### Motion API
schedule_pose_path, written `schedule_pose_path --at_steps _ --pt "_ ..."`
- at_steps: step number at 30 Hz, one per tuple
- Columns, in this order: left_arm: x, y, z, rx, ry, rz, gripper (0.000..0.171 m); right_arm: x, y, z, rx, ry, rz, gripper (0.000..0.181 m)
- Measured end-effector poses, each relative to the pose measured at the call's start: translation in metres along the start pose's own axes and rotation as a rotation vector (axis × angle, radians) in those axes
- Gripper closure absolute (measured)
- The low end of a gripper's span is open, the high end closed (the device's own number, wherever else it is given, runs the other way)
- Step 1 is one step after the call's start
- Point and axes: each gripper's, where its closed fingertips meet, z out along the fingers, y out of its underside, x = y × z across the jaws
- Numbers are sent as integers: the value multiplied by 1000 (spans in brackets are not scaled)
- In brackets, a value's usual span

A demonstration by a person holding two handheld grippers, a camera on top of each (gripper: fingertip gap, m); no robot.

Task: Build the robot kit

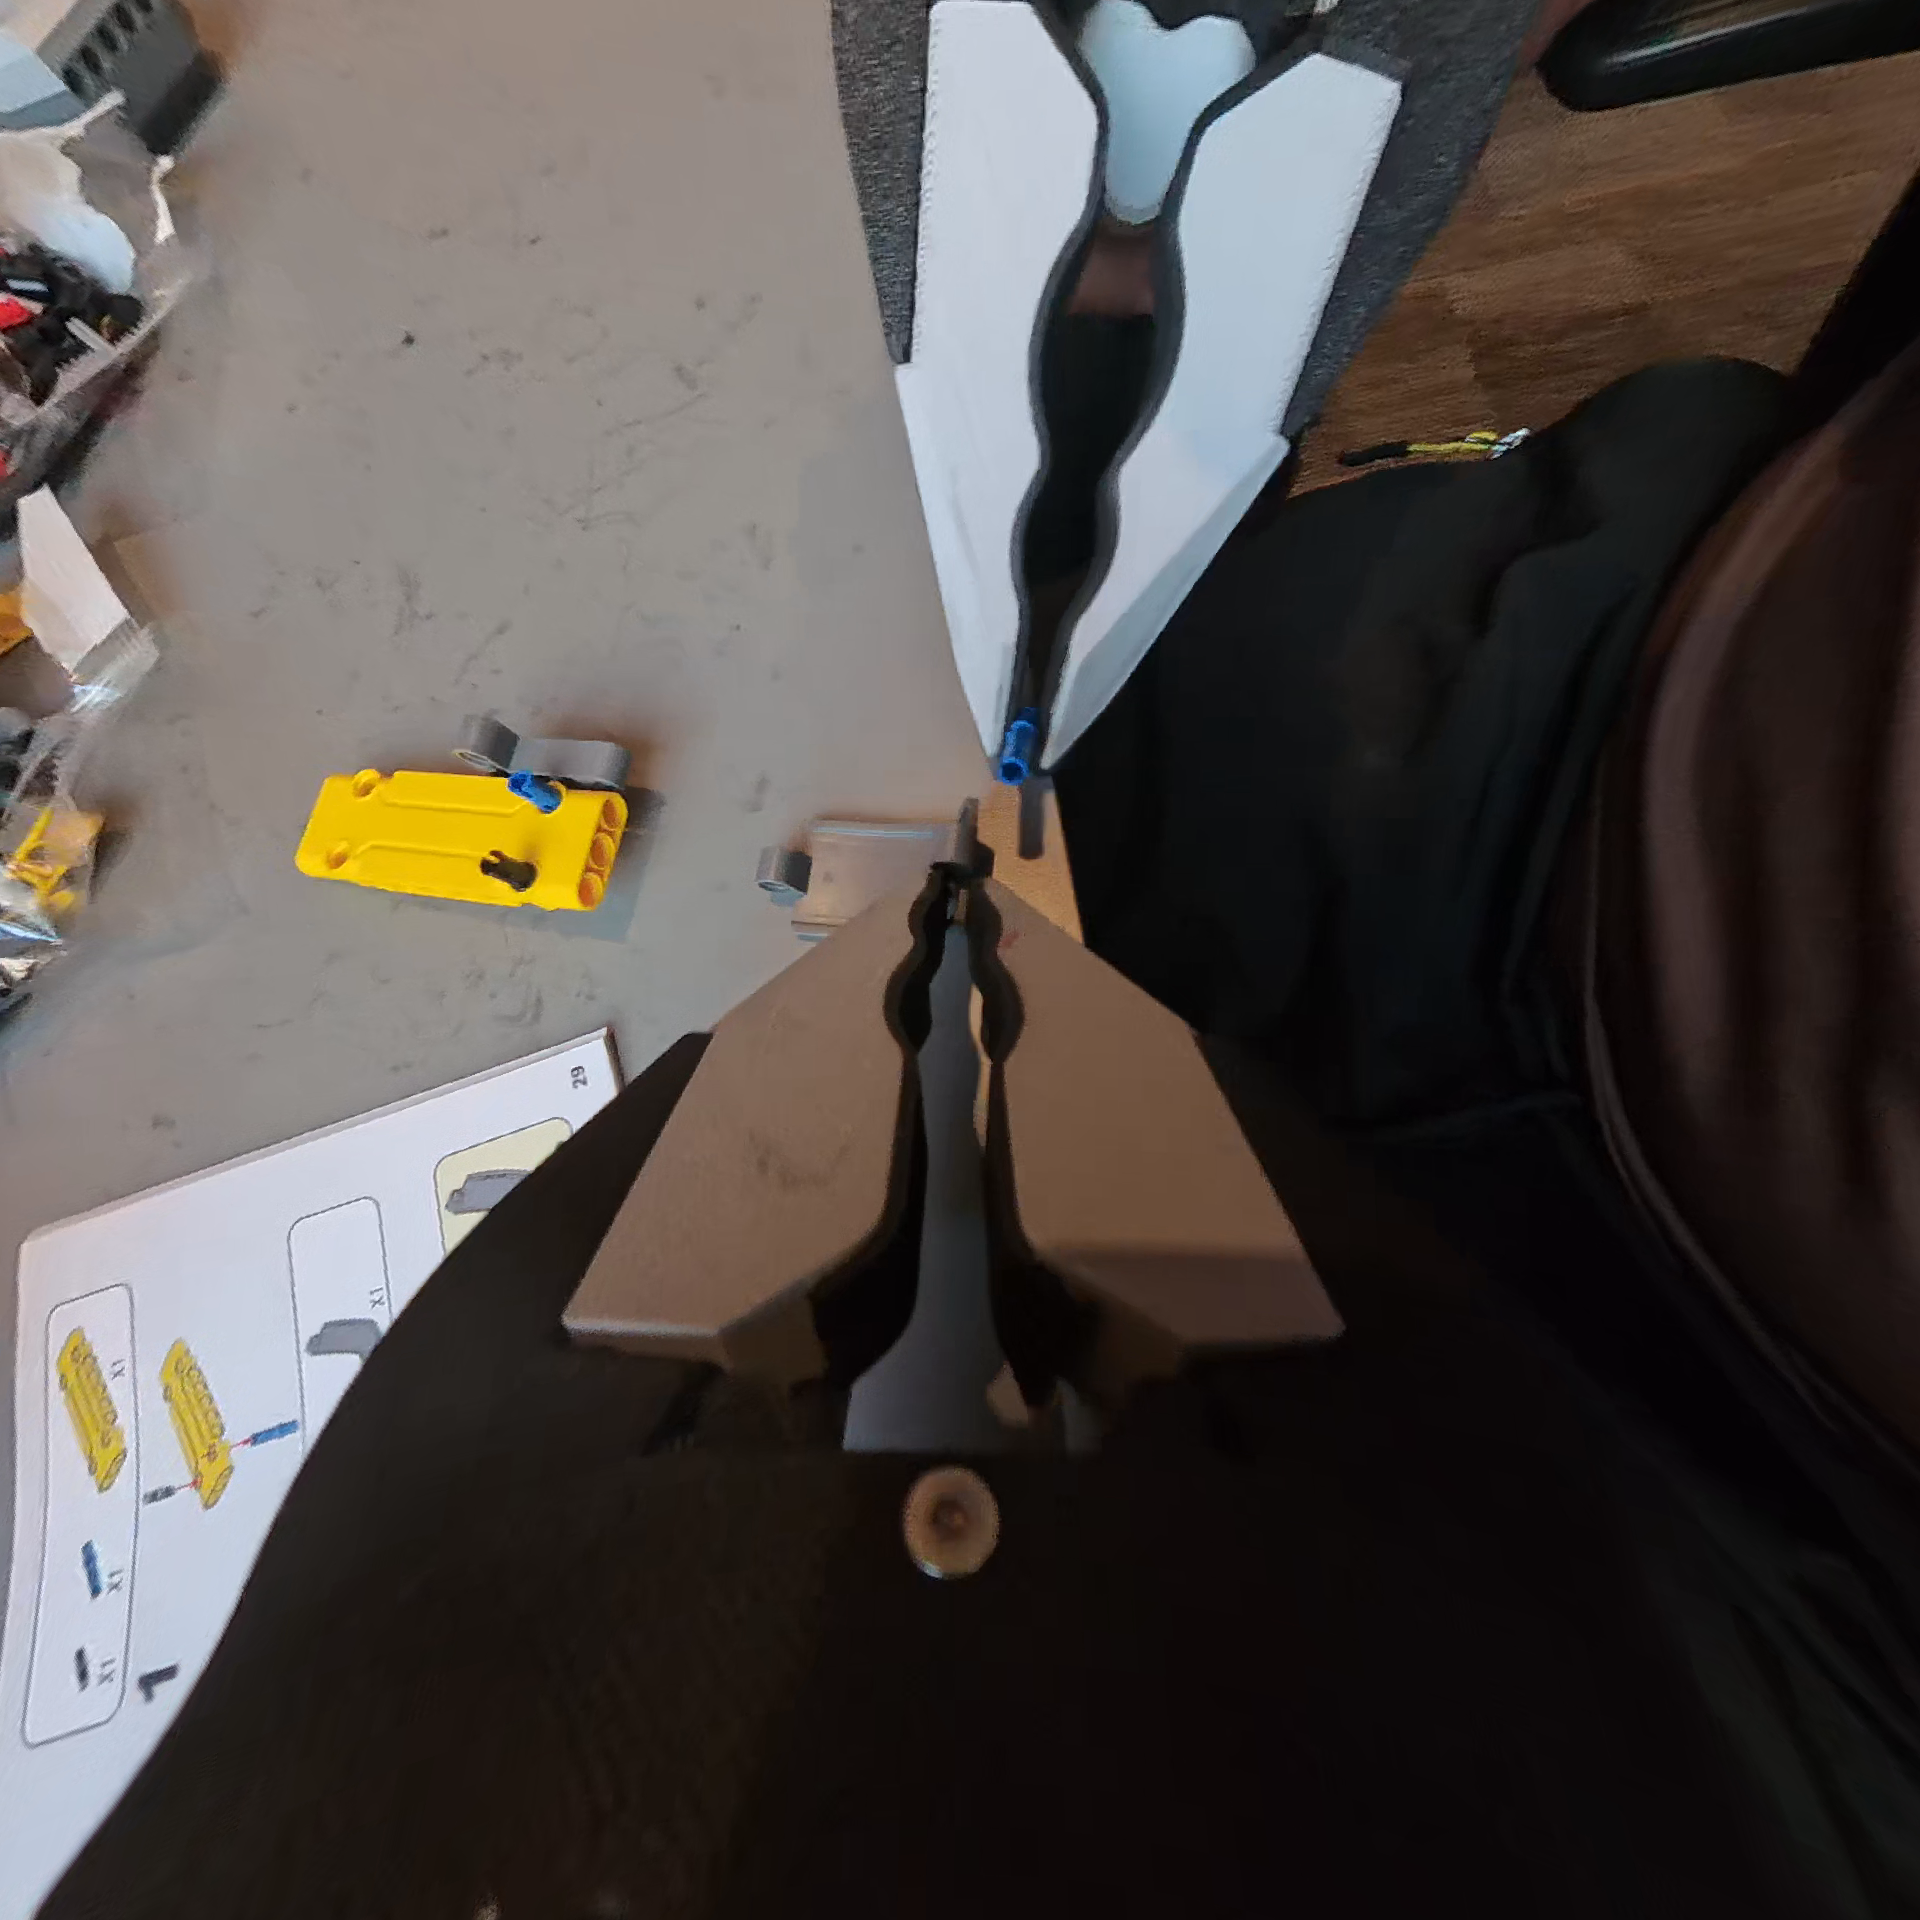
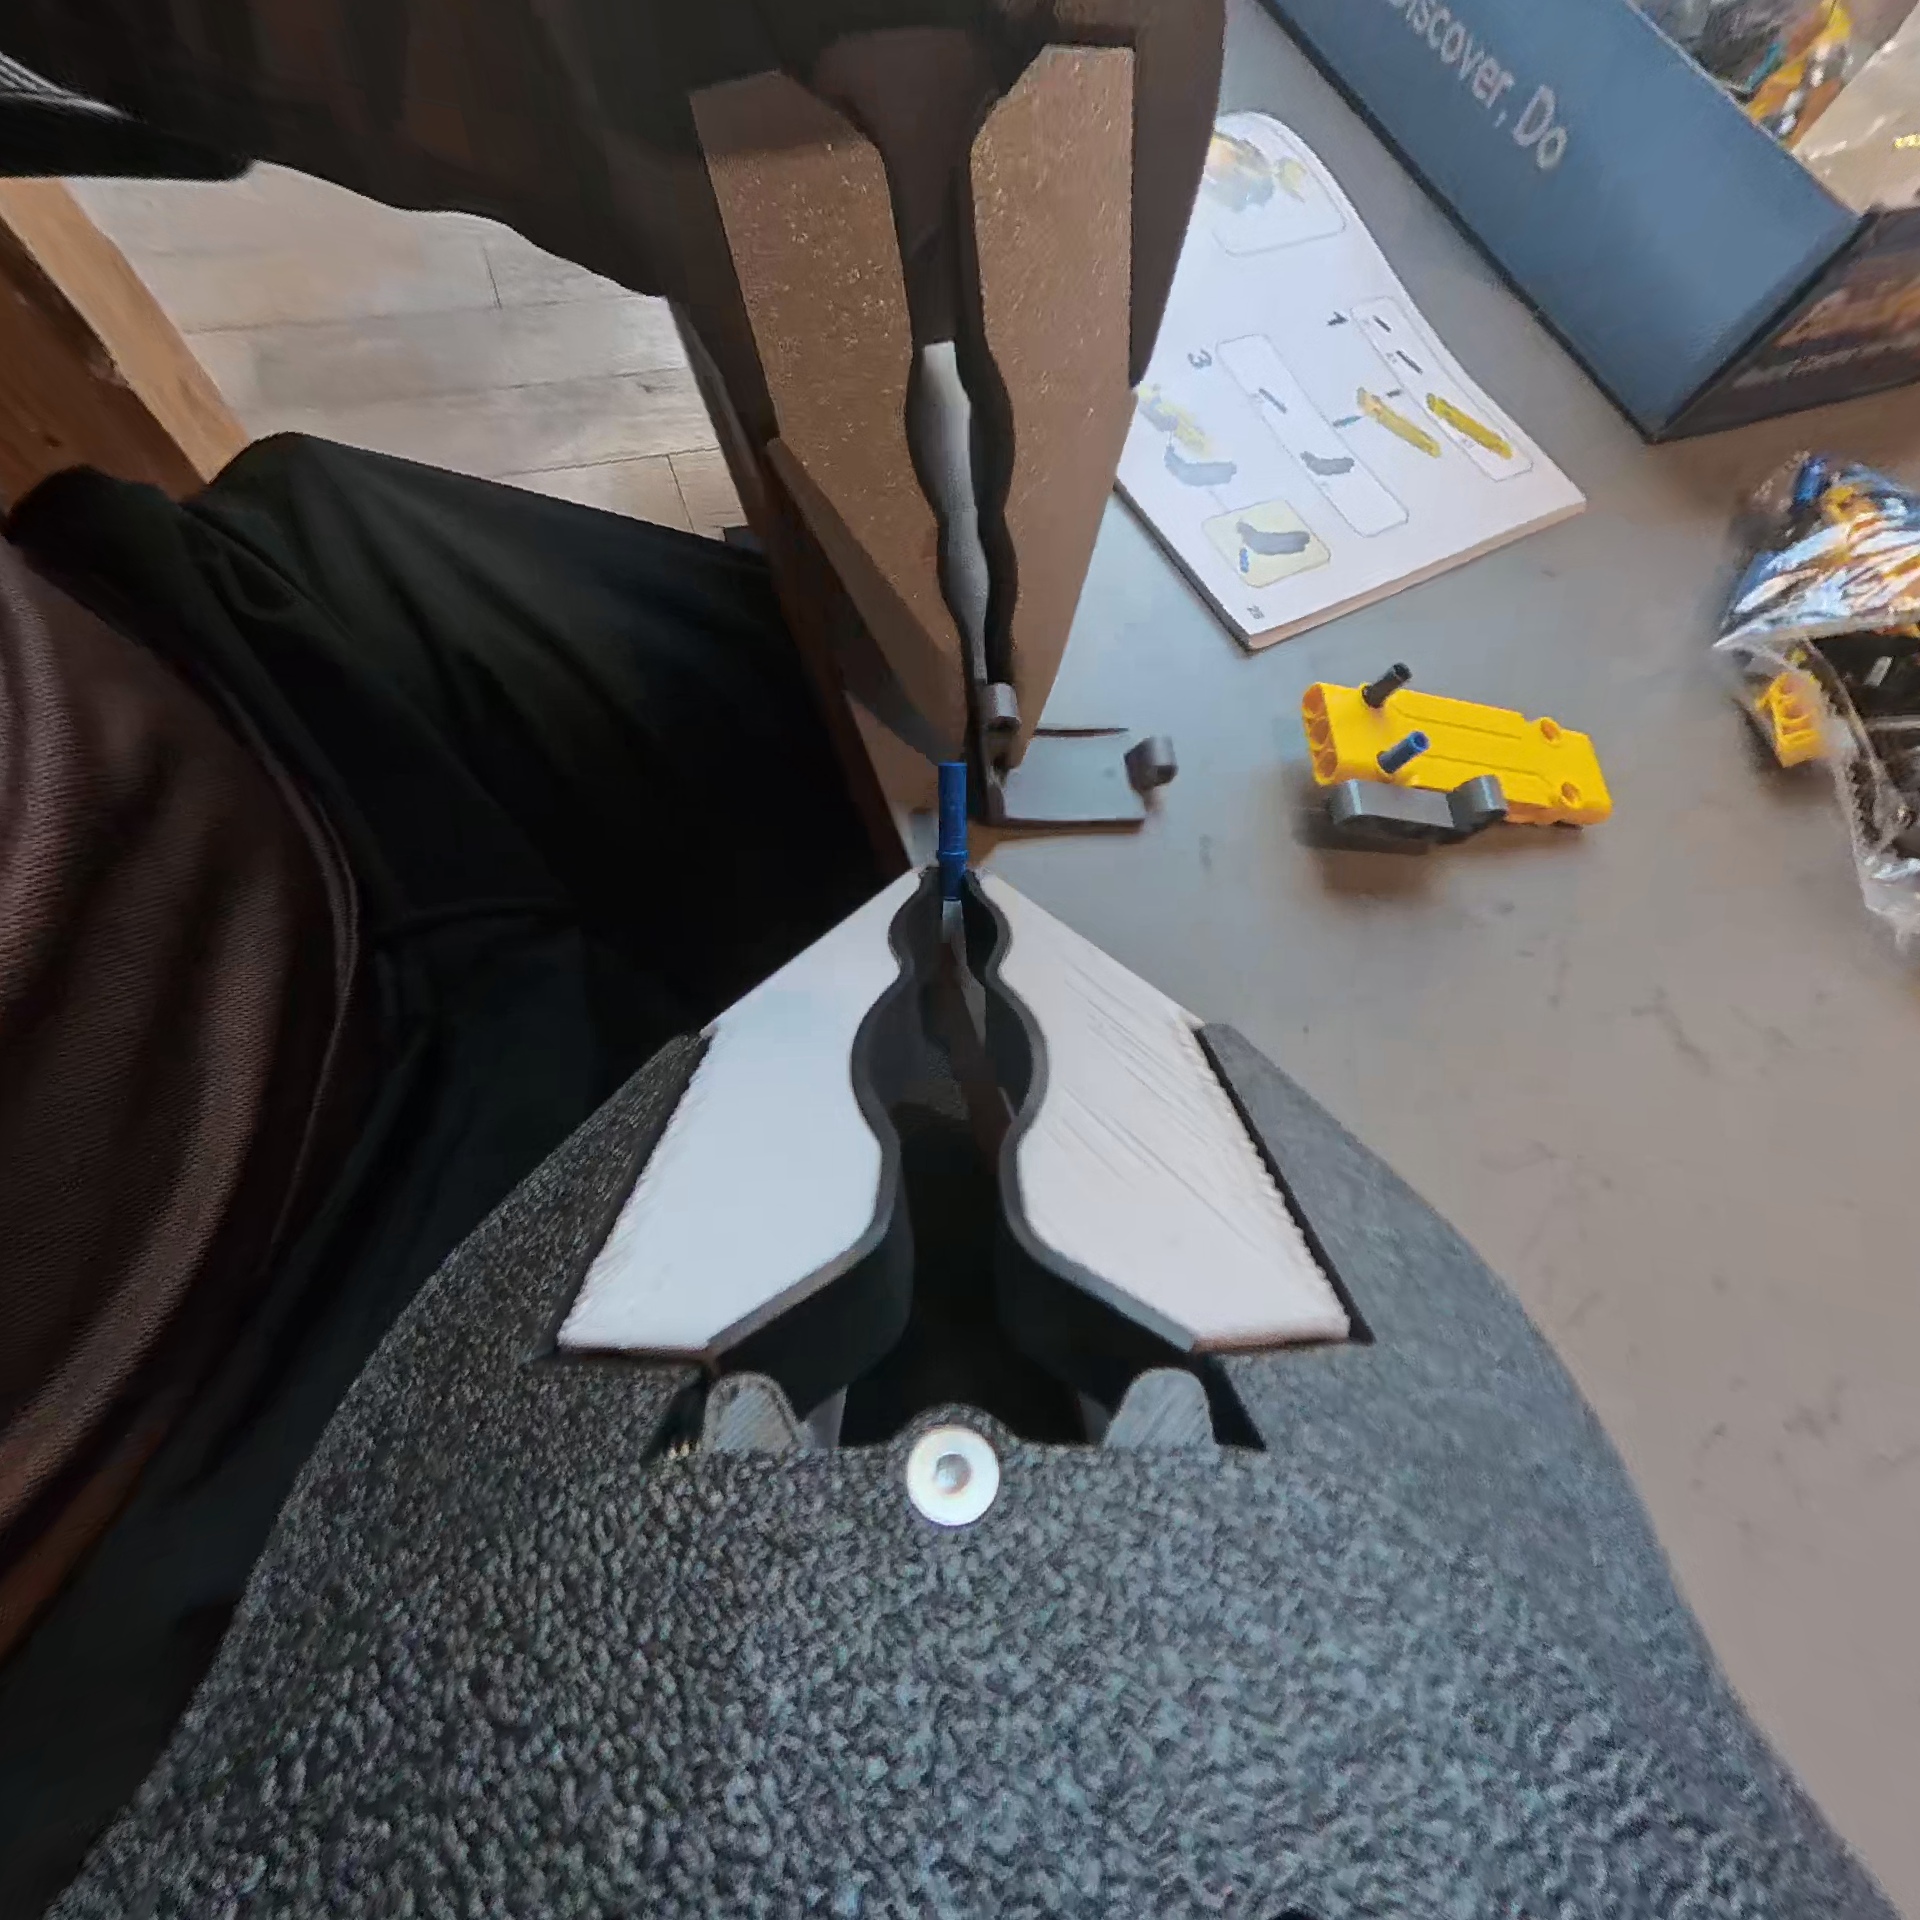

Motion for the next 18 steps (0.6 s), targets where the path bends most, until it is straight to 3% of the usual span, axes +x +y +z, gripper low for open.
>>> schedule_pose_path --at_steps 12,16,18 --pt "-4 5 -9 -21 -28 -56 146 6 3 -6 -44 21 15 177" --pt "5 -27 -15 43 -20 -2 147 2 4 -5 -59 4 7 177" --pt "11 -36 -10 15 -15 72 148 2 2 -5 -52 -2 11 177"
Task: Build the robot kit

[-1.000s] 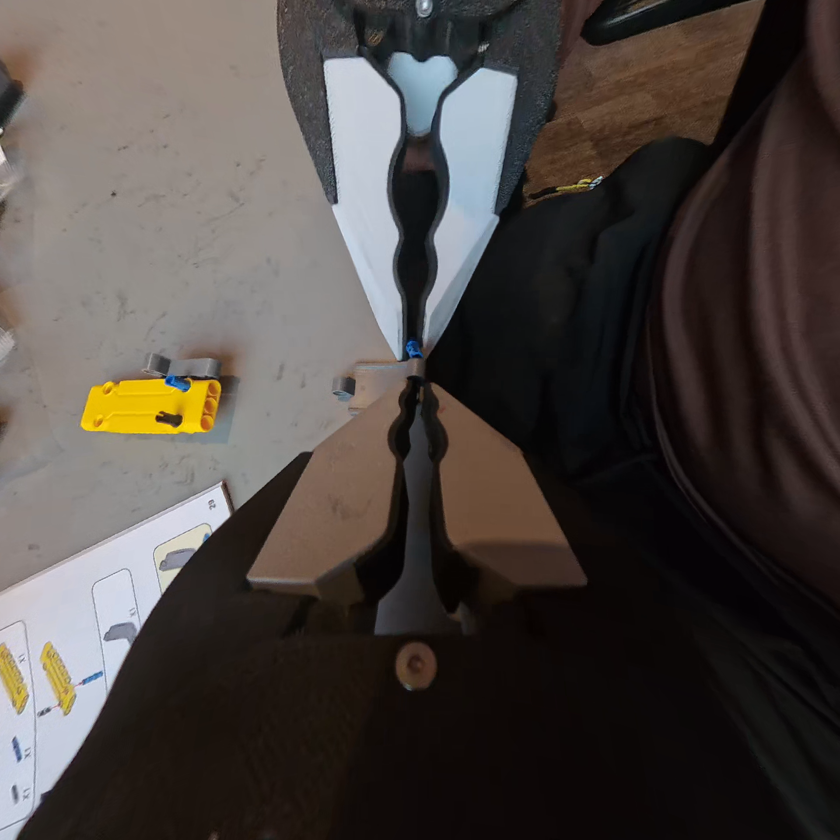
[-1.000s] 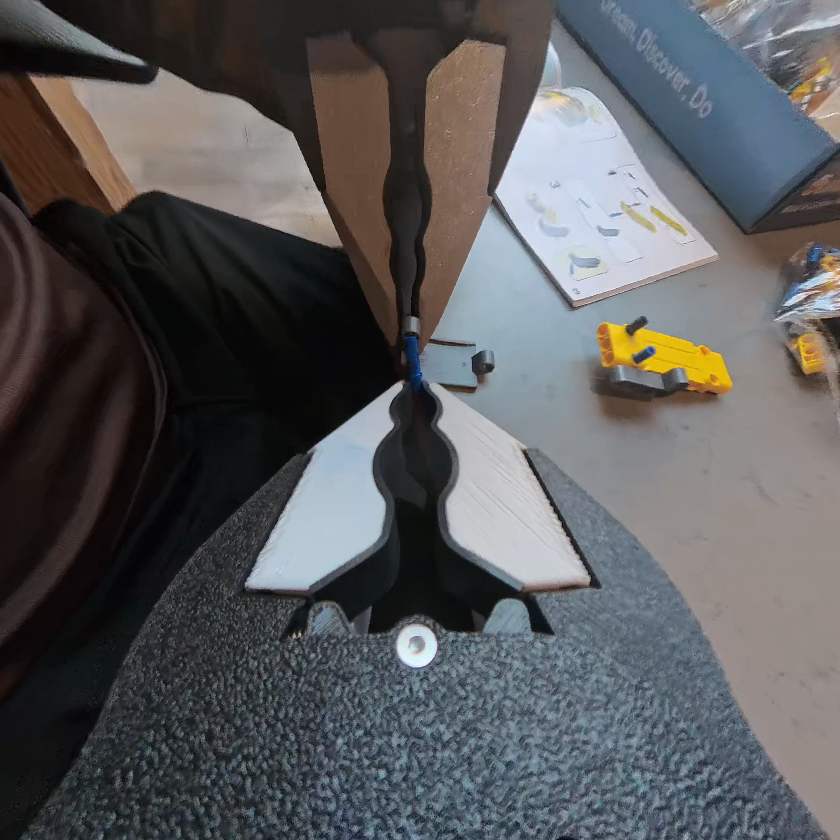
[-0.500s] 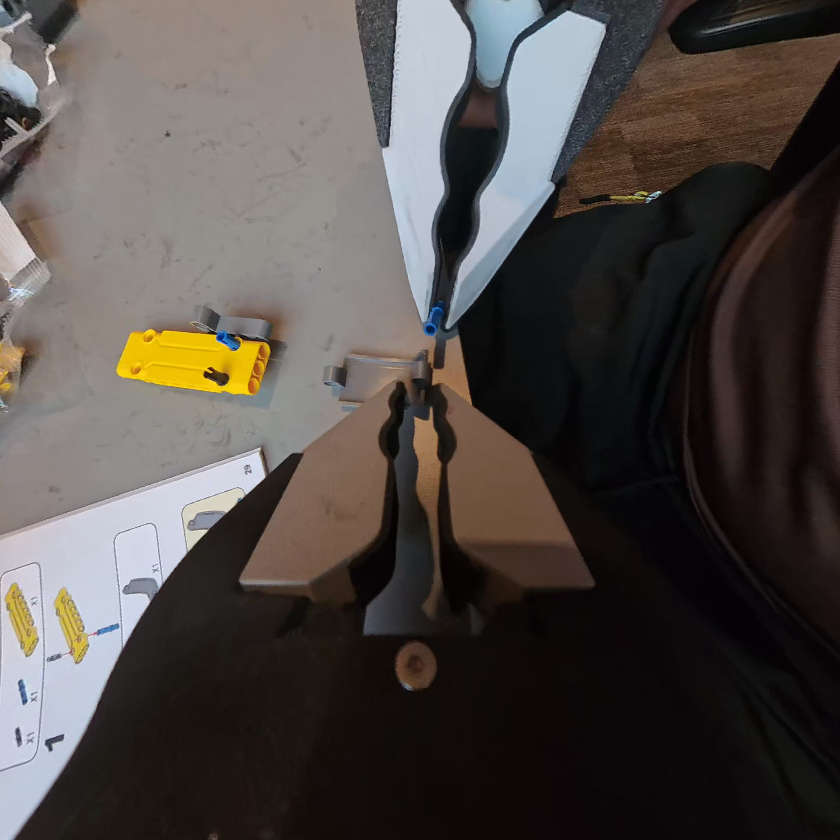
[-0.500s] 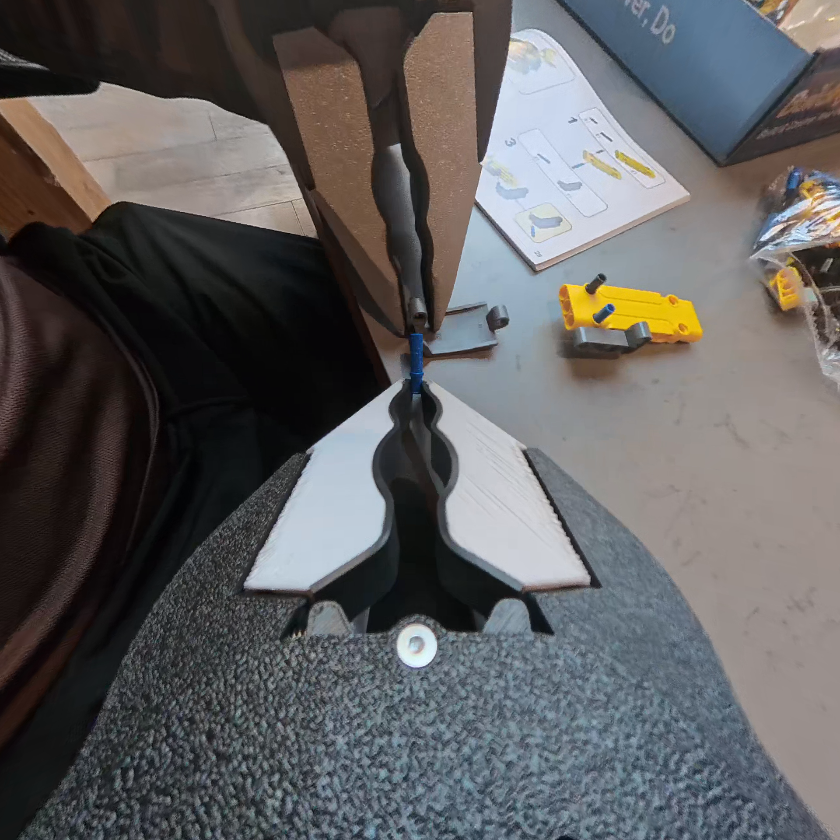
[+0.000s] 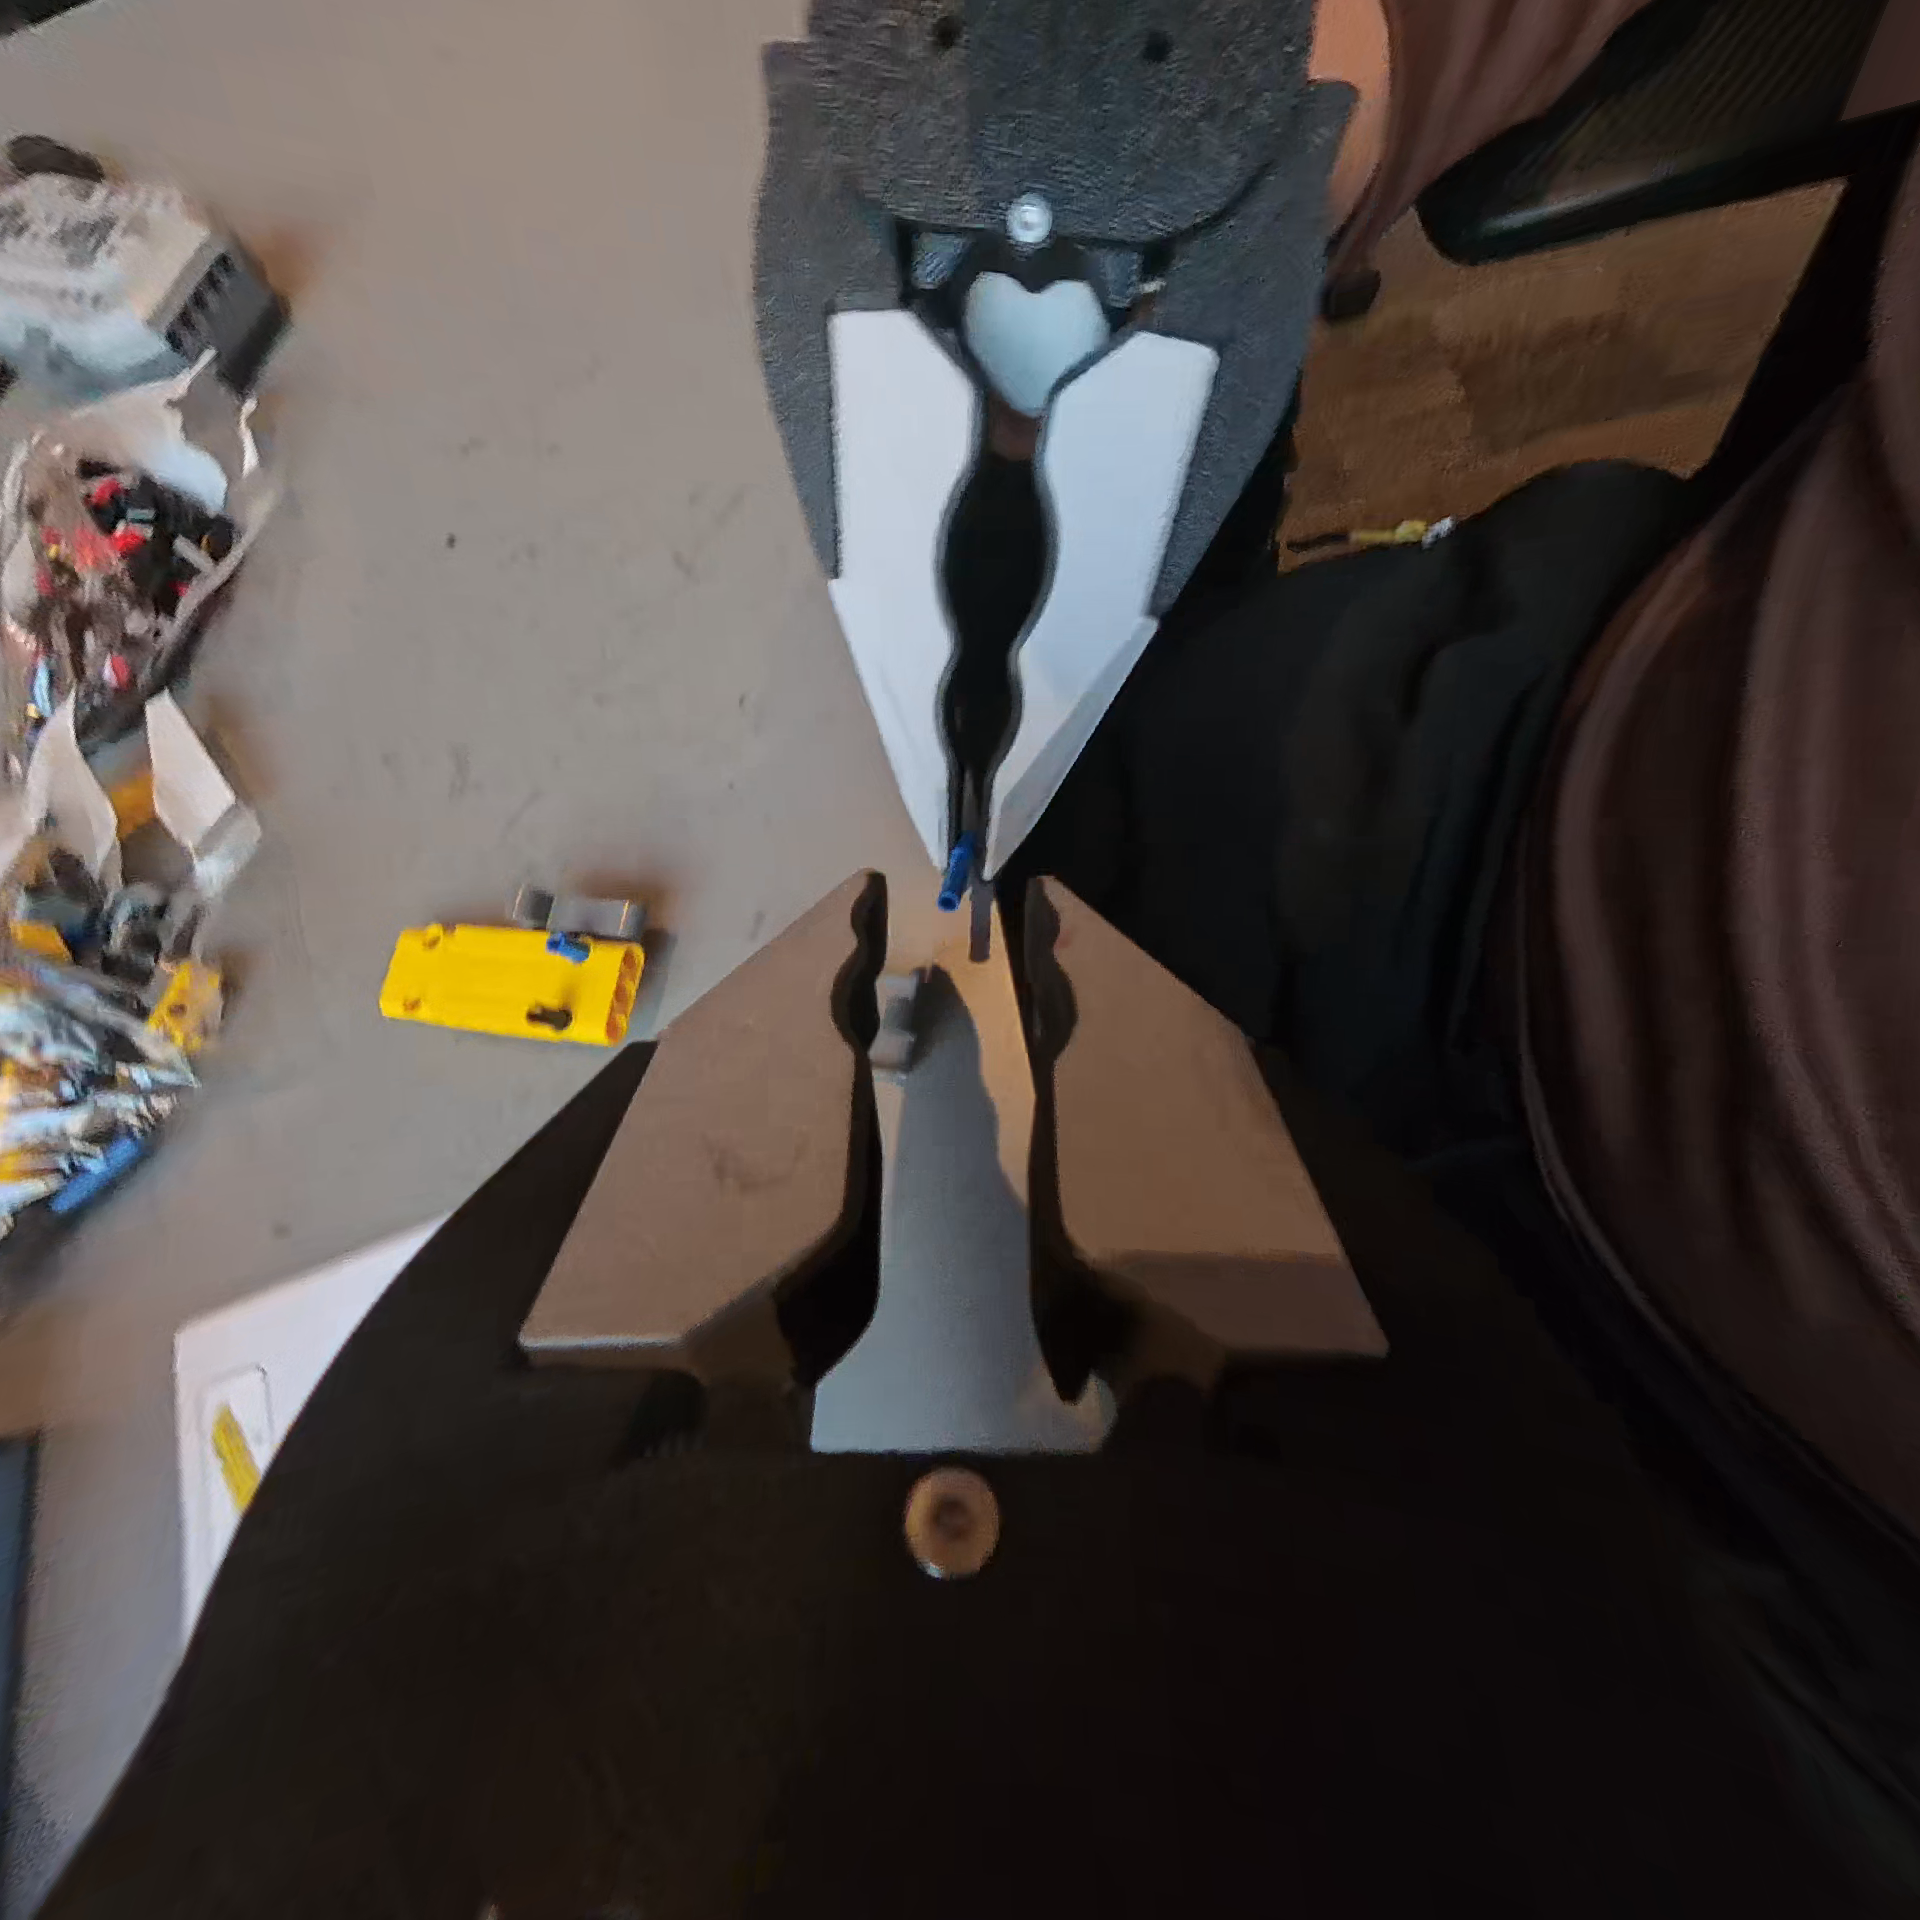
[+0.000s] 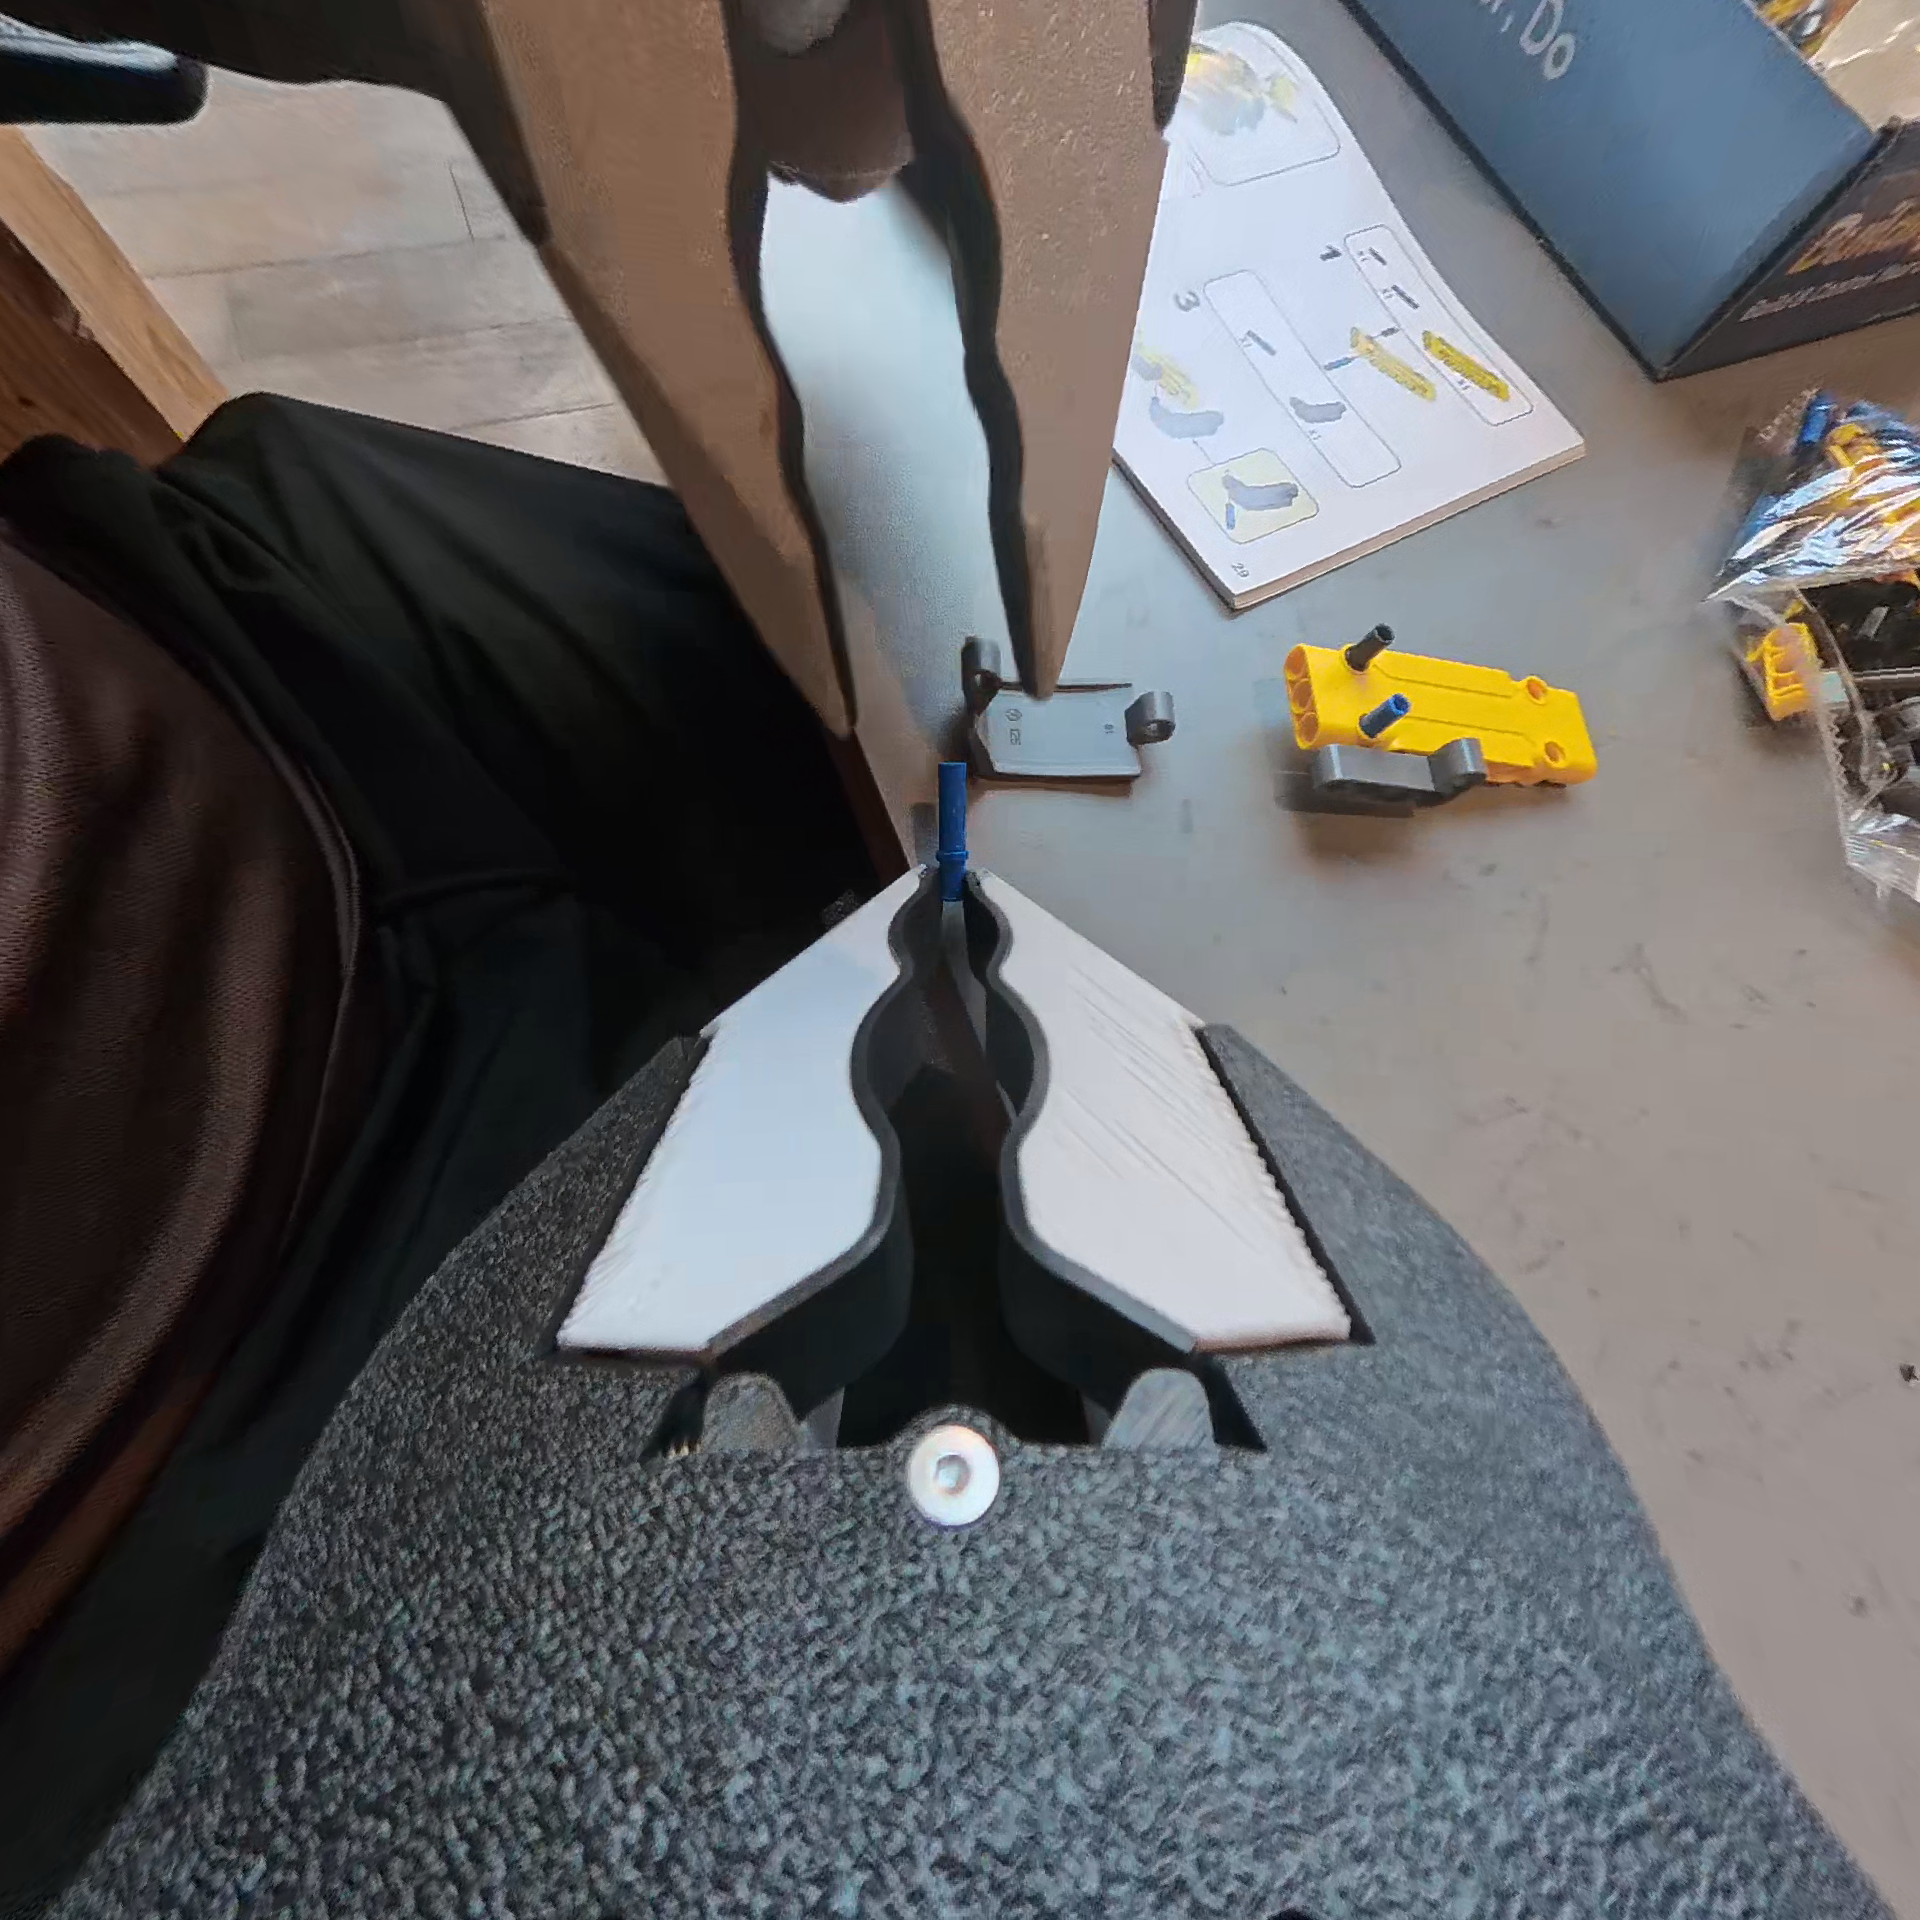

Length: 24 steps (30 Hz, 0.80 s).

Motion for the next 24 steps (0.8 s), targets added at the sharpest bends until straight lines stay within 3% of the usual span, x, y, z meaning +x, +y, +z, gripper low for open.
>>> schedule_pose_path --at_steps 4,11,14,19,24 --pt "3 7 14 -83 -2 108 162 -2 -2 -3 9 -3 -5 177" --pt "3 3 12 -22 -14 112 170 -4 -7 -9 49 -23 13 177" --pt "1 -4 5 56 -33 79 170 -2 -17 -15 128 -34 28 177" --pt "-2 -27 -15 307 -11 -87 170 1 -45 -35 333 -40 48 176" --pt "-1 -37 -23 418 13 -133 170 0 -56 -44 405 -2 -17 176"
